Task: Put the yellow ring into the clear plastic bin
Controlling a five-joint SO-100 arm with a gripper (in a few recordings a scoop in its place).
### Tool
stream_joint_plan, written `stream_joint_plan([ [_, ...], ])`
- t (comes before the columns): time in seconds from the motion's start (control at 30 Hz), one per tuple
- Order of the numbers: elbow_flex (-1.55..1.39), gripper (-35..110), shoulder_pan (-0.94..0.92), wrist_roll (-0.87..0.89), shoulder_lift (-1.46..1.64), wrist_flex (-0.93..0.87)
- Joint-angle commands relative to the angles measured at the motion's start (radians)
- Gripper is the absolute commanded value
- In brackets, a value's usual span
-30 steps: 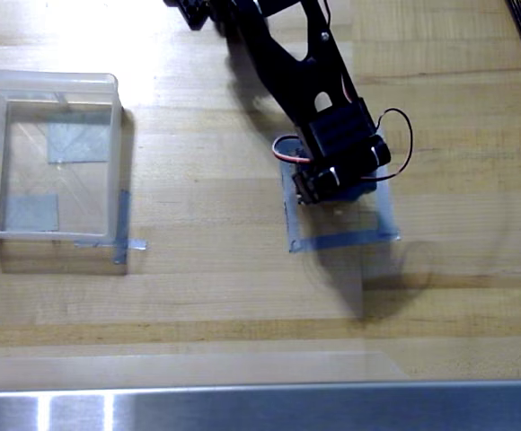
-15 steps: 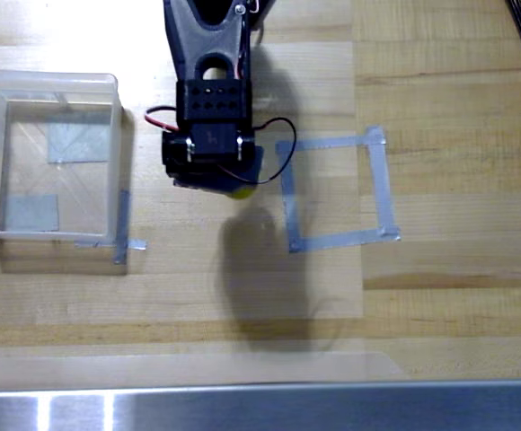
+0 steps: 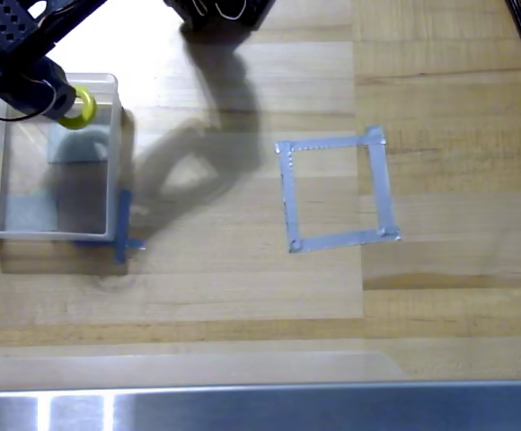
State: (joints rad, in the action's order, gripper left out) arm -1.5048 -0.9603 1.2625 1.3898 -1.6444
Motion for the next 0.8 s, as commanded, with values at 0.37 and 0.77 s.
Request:
stream_joint_plan([
  [0.37,0.247,0,0.046,0.009,-0.063,-0.017],
  [0.77,0.241,0,0.341,0.066,-0.086,0.077],
])
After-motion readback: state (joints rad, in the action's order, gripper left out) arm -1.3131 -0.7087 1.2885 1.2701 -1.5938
